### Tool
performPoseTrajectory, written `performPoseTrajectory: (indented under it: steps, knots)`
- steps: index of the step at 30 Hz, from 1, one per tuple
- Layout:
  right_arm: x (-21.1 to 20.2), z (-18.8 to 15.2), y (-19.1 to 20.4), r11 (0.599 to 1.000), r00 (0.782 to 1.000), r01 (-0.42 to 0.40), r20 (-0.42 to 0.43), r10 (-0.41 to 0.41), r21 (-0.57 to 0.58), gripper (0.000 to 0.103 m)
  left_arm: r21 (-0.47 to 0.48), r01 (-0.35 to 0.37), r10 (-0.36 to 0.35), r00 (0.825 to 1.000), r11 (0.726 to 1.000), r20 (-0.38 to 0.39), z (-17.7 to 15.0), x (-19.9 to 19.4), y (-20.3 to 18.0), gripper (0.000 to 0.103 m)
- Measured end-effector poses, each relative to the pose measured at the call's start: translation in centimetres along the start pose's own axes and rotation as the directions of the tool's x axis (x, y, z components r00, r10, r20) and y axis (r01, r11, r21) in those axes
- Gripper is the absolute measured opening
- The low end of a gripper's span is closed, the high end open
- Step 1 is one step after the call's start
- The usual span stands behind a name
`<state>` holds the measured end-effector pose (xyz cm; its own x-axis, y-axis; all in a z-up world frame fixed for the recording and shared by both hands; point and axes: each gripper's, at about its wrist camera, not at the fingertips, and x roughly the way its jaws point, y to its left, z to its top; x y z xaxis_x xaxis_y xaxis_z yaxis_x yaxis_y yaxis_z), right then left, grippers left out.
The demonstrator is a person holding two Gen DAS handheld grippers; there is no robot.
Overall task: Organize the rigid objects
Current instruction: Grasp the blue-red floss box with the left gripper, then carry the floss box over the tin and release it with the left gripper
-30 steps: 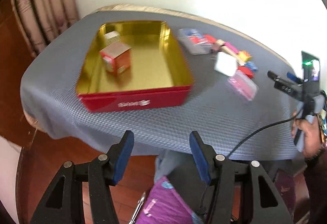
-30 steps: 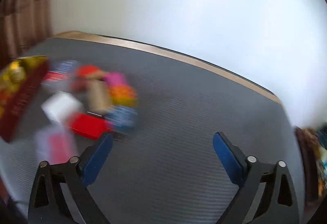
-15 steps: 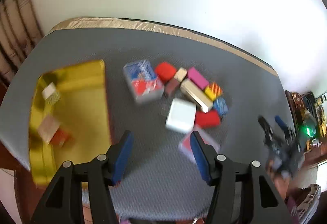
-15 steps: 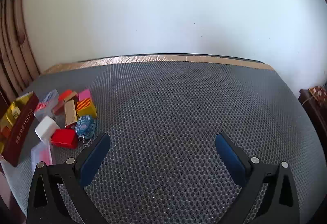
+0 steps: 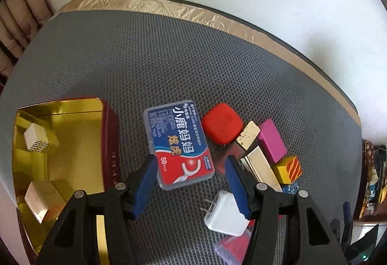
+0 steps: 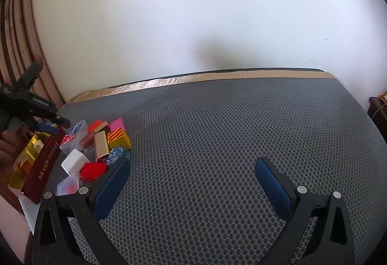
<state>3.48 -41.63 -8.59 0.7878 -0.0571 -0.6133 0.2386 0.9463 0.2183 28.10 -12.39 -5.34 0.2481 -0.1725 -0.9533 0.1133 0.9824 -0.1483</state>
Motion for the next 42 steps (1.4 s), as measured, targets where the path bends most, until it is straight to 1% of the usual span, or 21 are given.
performPoseTrajectory:
  steps: [3, 5, 6, 12, 13, 15, 17, 19, 21, 23, 24, 25, 26, 28, 29, 30, 32, 35, 36, 39, 42]
  knots:
    - [0.1, 0.0, 0.1, 1.000, 1.000, -0.012, -0.002, 0.012, -0.002, 0.102, -0.006, -0.002, 0.001, 1.000, 1.000, -0.025, 0.8, 1.4, 0.0, 0.059]
    - [0.1, 0.0, 0.1, 1.000, 1.000, -0.015, 0.000, 0.015, -0.001, 0.102, -0.009, -0.021, 0.021, 0.999, 1.000, -0.035, 1.1, 1.9, -0.2, 0.059]
    - [-0.1, 0.0, -0.2, 1.000, 1.000, -0.016, 0.001, 0.016, 0.000, 0.102, 0.001, -0.049, 0.049, 0.999, 0.999, -0.013, 1.2, 1.9, -0.4, 0.059]
    - [0.0, -0.1, -0.4, 1.000, 1.000, -0.023, 0.002, 0.023, 0.013, 0.102, 0.053, -0.126, 0.126, 0.992, 0.991, 0.000, 1.6, 2.7, -1.1, 0.059]
    - [-0.1, -0.1, -0.5, 1.000, 1.000, -0.024, 0.001, 0.024, 0.014, 0.102, 0.061, -0.126, 0.126, 0.992, 0.990, 0.003, 1.5, 2.7, -1.2, 0.060]
    - [-0.1, -0.1, -0.6, 1.000, 1.000, -0.026, 0.000, 0.026, 0.014, 0.102, 0.068, -0.127, 0.127, 0.992, 0.990, 0.002, 1.6, 2.9, -1.3, 0.061]
    - [0.0, -0.1, -0.5, 1.000, 1.000, -0.028, 0.001, 0.028, 0.014, 0.102, 0.067, -0.127, 0.127, 0.992, 0.990, 0.003, 1.8, 3.3, -1.4, 0.069]
    - [0.0, -0.1, -0.5, 0.999, 1.000, -0.029, 0.000, 0.029, 0.016, 0.102, 0.066, -0.149, 0.150, 0.989, 0.987, 0.002, 1.9, 3.5, -1.5, 0.071]
    - [0.1, -0.1, -0.6, 0.999, 1.000, -0.031, -0.001, 0.031, 0.019, 0.102, 0.061, -0.155, 0.157, 0.987, 0.986, -0.023, 2.1, 4.1, -1.4, 0.073]
    - [-0.1, -0.2, -0.8, 0.999, 1.000, -0.031, 0.000, 0.031, 0.024, 0.102, 0.031, -0.099, 0.102, 0.991, 0.995, -0.083, 2.4, 5.2, -0.7, 0.073]
    - [-0.1, -0.2, -0.8, 0.999, 0.999, -0.032, -0.001, 0.032, 0.027, 0.102, -0.005, -0.057, 0.056, 0.991, 0.998, -0.118, 2.5, 5.8, -0.1, 0.073]
    - [-0.1, -0.2, -0.8, 0.999, 0.999, -0.033, -0.001, 0.033, 0.028, 0.102, -0.028, -0.034, 0.030, 0.992, 0.999, -0.121, 2.4, 6.0, 0.2, 0.073]
    - [-0.2, -0.2, -0.8, 0.999, 0.999, -0.032, -0.001, 0.033, 0.031, 0.102, -0.046, -0.014, 0.009, 0.995, 0.999, -0.101, 2.4, 6.1, 0.6, 0.073]
    - [-0.2, -0.2, -0.8, 0.999, 0.999, -0.034, -0.002, 0.034, 0.034, 0.102, -0.044, -0.004, 0.000, 0.997, 0.999, -0.080, 2.4, 6.1, 0.8, 0.073]
    - [-0.2, -0.2, -0.9, 0.999, 0.999, -0.033, -0.002, 0.034, 0.035, 0.102, -0.041, -0.001, -0.002, 0.997, 0.999, -0.075, 2.3, 6.1, 0.8, 0.071]
    - [-0.2, -0.2, -0.9, 0.999, 0.999, -0.033, -0.001, 0.033, 0.037, 0.102, -0.036, -0.006, 0.004, 0.998, 0.999, -0.061, 2.3, 6.2, 0.8, 0.064]
    - [-0.2, -0.2, -1.0, 0.999, 0.999, -0.033, -0.001, 0.033, 0.040, 0.102, -0.026, -0.014, 0.013, 0.999, 1.000, -0.042, 2.1, 6.1, 0.8, 0.064]
    - [-0.2, -0.1, -1.1, 0.998, 0.999, -0.032, 0.000, 0.032, 0.047, 0.102, -0.010, -0.051, 0.051, 0.999, 0.999, -0.013, 1.2, 5.8, 0.5, 0.064]
    - [-0.2, -0.1, -1.1, 0.998, 0.999, -0.033, 0.001, 0.033, 0.051, 0.102, -0.010, -0.056, 0.056, 0.998, 0.998, 0.004, 0.7, 5.4, 0.4, 0.064]
    - [0.1, 0.0, -1.4, 0.997, 0.999, -0.037, 0.001, 0.037, 0.062, 0.102, 0.022, -0.035, 0.034, 0.997, 0.999, 0.075, -1.0, 2.8, -0.3, 0.064]
    - [0.2, -0.1, -1.5, 0.997, 0.999, -0.037, -0.001, 0.037, 0.068, 0.102, 0.032, 0.011, -0.014, 0.994, 0.999, 0.109, -3.0, 0.0, -0.4, 0.064]
